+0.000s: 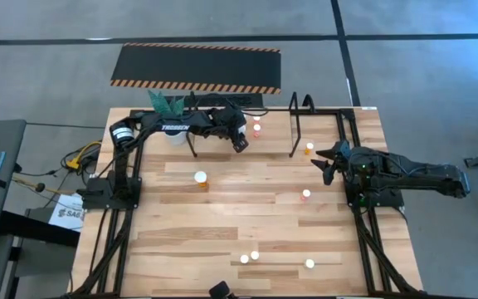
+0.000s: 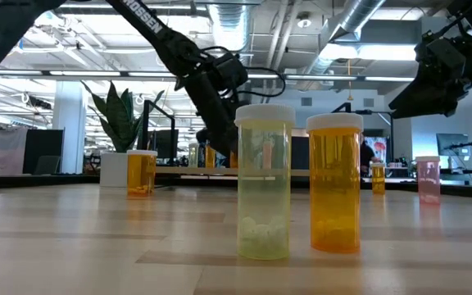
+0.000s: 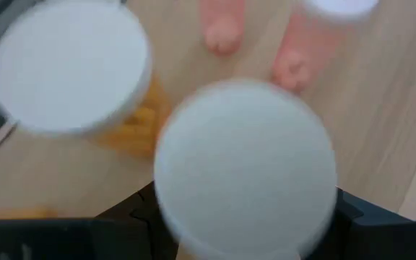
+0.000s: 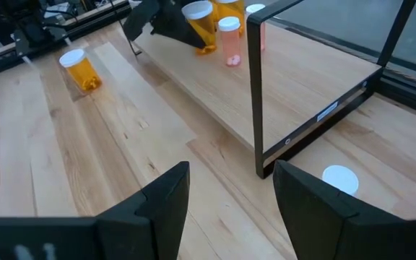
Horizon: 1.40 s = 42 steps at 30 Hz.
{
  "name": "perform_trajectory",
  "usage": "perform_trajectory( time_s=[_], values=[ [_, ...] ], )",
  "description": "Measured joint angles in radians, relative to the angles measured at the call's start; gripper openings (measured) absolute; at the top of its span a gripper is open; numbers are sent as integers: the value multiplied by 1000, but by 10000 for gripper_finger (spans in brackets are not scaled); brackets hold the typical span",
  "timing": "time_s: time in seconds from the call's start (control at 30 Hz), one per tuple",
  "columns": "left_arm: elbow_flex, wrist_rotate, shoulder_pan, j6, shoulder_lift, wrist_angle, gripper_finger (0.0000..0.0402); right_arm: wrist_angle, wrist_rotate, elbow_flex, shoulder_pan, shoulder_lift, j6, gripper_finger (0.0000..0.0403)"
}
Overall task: Pick and place medicine bottles onto shelf by color
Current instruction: Put the right big orange pill bottle on the shelf aligned with the other big orange pill bottle
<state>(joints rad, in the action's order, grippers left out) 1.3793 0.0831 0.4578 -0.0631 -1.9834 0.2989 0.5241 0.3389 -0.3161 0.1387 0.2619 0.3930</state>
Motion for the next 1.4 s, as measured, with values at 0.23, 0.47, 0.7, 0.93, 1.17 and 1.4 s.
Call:
perform_trajectory(
  time_s=[0.23, 0.47, 0.7, 0.93, 1.17, 1.4],
  values=[
    [3, 19, 1, 0, 1, -22, 196, 0, 0, 0, 0, 0, 0, 225],
    [3, 33, 4, -11, 1, -30, 196, 0, 0, 0, 0, 0, 0, 225],
    [3, 27, 5, -45, 1, -49, 197, 0, 0, 0, 0, 0, 0, 225],
    [3, 41, 5, -67, 1, -56, 209, 0, 0, 0, 0, 0, 0, 225],
    [3, 59, 5, -72, 1, -55, 216, 0, 0, 0, 0, 0, 0, 225],
    [3, 59, 5, -93, 1, -58, 216, 0, 0, 0, 0, 0, 0, 225]
  ],
)
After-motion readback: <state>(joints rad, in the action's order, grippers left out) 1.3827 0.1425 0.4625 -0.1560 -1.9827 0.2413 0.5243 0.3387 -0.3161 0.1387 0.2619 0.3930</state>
